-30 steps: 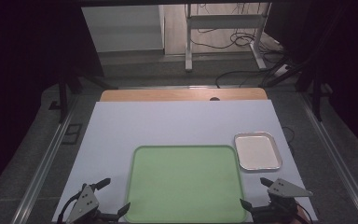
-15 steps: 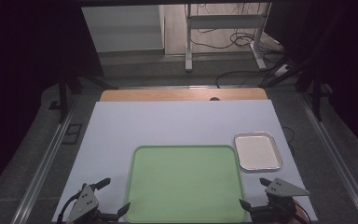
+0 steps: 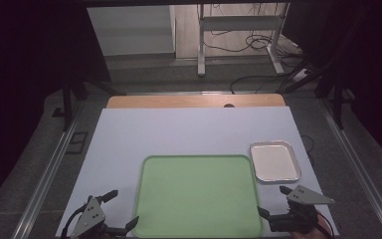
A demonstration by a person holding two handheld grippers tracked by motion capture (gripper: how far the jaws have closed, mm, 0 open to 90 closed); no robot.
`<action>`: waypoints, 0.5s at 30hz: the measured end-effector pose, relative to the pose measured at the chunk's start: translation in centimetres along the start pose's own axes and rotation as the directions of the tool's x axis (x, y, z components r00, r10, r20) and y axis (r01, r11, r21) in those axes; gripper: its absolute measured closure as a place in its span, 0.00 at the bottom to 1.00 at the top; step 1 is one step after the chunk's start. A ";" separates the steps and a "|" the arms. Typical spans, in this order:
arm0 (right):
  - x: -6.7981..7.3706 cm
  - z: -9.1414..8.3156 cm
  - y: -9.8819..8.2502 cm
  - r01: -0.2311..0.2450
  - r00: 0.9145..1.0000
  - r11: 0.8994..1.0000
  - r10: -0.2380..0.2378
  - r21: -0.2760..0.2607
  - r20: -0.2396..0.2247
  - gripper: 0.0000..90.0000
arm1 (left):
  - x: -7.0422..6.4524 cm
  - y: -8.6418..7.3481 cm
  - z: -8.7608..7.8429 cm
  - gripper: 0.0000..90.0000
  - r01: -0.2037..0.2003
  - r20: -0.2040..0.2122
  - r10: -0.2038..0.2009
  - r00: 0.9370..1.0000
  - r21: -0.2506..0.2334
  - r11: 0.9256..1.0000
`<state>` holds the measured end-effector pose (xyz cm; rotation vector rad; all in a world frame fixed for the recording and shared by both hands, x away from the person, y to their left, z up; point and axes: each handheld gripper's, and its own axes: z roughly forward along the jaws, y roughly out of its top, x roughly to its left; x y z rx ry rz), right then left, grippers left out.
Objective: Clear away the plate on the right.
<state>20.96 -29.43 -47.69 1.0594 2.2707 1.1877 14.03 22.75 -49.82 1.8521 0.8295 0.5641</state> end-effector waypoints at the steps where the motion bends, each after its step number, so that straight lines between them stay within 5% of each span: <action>1: -0.2 0.2 0.1 0.004 1.000 1.000 -0.004 0.005 0.012 0.00 | 0.0 0.0 0.0 0.02 0.000 0.000 0.000 1.000 0.000 1.000; 15: -2.1 1.5 0.5 -0.008 1.000 1.000 0.008 0.013 0.023 0.00 | 0.0 0.0 0.0 0.02 0.004 0.001 -0.004 1.000 0.001 1.000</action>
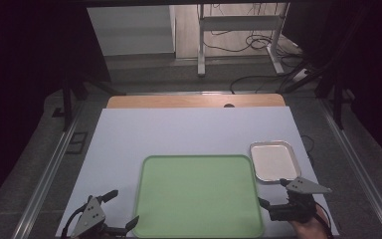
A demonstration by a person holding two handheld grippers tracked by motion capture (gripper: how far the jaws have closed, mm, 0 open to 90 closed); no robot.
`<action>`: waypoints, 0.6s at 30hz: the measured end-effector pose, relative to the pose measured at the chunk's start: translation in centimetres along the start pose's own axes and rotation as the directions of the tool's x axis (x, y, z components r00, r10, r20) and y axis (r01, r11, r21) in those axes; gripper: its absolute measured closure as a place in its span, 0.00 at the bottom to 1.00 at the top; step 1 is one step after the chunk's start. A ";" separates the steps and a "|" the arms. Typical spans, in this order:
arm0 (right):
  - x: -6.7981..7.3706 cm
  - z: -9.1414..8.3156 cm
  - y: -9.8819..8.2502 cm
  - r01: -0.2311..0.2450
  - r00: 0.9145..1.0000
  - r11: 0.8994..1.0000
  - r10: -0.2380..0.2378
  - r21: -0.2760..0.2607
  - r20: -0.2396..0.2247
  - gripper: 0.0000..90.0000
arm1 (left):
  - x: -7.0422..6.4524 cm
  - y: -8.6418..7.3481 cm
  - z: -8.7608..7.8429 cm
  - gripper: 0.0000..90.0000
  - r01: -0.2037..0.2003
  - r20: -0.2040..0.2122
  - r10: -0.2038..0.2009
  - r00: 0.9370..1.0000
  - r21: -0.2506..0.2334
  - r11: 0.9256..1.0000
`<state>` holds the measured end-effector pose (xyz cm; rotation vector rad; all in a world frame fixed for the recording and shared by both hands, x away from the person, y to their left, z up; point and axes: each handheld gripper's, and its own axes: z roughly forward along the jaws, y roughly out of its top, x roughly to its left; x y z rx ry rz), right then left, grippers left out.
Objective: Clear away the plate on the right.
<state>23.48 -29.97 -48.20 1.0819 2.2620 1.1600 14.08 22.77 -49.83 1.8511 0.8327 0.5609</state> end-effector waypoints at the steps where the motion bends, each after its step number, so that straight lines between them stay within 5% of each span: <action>1: 0.0 0.0 0.0 0.000 1.000 1.000 0.000 0.000 0.000 0.00 | 0.0 0.0 0.0 0.02 0.000 0.000 0.000 1.000 0.000 1.000; 18: -3.0 2.0 1.0 -0.028 0.997 0.999 0.027 0.015 0.076 0.00 | 0.0 0.0 0.0 0.02 0.001 0.000 -0.001 1.000 0.002 1.000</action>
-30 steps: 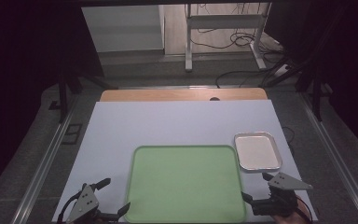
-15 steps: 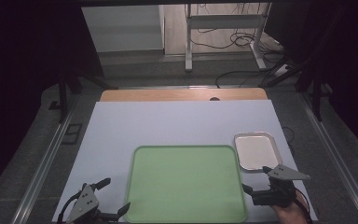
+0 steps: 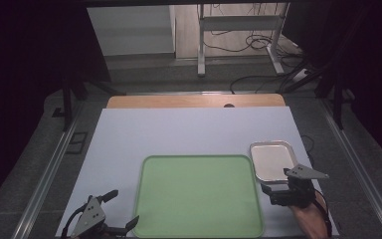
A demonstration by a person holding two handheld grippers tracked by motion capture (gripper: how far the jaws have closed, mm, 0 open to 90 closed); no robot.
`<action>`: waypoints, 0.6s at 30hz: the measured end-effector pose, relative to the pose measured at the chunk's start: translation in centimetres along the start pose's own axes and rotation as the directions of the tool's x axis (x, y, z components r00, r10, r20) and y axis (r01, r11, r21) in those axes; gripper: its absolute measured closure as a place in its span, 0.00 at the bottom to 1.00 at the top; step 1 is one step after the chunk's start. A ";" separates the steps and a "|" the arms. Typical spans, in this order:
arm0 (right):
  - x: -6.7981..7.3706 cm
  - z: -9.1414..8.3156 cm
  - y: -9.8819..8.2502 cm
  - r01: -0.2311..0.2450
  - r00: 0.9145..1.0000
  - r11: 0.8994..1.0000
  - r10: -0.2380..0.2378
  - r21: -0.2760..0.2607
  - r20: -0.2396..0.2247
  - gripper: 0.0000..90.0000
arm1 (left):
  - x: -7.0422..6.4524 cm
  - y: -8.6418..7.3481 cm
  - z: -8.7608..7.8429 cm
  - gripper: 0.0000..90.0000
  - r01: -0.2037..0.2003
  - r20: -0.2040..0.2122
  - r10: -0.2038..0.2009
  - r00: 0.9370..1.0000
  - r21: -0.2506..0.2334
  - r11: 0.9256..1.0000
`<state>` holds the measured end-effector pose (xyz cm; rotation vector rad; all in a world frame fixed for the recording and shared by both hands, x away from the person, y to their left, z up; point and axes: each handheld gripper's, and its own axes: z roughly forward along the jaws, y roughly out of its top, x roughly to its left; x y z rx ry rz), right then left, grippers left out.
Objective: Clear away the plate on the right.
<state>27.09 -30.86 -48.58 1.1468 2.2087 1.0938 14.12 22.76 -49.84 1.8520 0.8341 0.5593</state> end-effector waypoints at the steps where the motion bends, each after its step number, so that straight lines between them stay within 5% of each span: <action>1: -0.3 0.2 0.1 -0.009 1.000 1.000 0.009 0.000 0.008 0.00 | 0.0 0.0 0.0 0.02 0.000 0.000 0.000 1.000 0.000 1.000; 18: -2.7 1.4 0.6 -0.075 0.992 0.997 0.075 -0.002 0.101 0.00 | 0.0 0.0 0.0 0.02 -0.002 0.000 0.002 1.000 0.000 1.000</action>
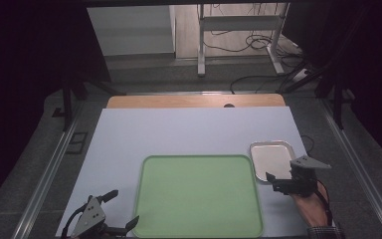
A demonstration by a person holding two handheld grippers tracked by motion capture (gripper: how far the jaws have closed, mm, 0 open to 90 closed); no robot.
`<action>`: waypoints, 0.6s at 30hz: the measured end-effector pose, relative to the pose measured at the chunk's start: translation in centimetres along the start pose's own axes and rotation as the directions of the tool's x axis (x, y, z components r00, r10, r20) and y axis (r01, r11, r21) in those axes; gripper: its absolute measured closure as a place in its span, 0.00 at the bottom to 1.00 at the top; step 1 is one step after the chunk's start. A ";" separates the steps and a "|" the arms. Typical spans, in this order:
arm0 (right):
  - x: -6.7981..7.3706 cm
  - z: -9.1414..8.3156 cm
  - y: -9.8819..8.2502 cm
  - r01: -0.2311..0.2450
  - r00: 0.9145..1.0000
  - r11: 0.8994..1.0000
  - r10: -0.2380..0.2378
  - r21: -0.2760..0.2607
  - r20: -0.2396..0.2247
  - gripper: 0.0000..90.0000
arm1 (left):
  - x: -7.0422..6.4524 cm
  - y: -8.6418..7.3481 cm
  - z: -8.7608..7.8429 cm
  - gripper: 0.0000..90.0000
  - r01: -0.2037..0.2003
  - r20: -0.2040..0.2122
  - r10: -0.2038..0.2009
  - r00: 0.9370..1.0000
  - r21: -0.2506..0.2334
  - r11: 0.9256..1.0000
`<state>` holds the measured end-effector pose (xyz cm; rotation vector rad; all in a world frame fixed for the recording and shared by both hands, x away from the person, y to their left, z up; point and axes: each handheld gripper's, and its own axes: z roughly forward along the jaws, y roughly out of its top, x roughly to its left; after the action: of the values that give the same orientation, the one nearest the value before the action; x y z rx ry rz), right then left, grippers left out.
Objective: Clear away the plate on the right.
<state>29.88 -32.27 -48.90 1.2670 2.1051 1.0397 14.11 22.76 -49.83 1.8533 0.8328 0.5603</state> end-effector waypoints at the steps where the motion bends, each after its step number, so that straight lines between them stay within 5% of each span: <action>1: -0.2 0.1 0.0 -0.005 1.000 1.000 0.005 0.002 0.009 0.00 | 0.0 0.0 0.0 0.02 0.000 0.000 0.000 1.000 0.000 1.000; 9: -1.8 1.0 0.1 -0.075 0.997 0.997 0.074 0.014 0.035 0.01 | 0.0 0.0 0.0 0.02 -0.001 0.000 0.001 1.000 0.000 1.000; 18: -3.7 1.3 0.5 -0.107 0.988 0.994 0.103 0.025 0.118 0.21 | -0.1 0.0 0.0 0.02 0.002 0.001 -0.002 1.000 -0.002 1.000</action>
<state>32.81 -34.87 -49.24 1.4319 1.9932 0.9547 14.09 22.69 -49.84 1.8505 0.8336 0.5586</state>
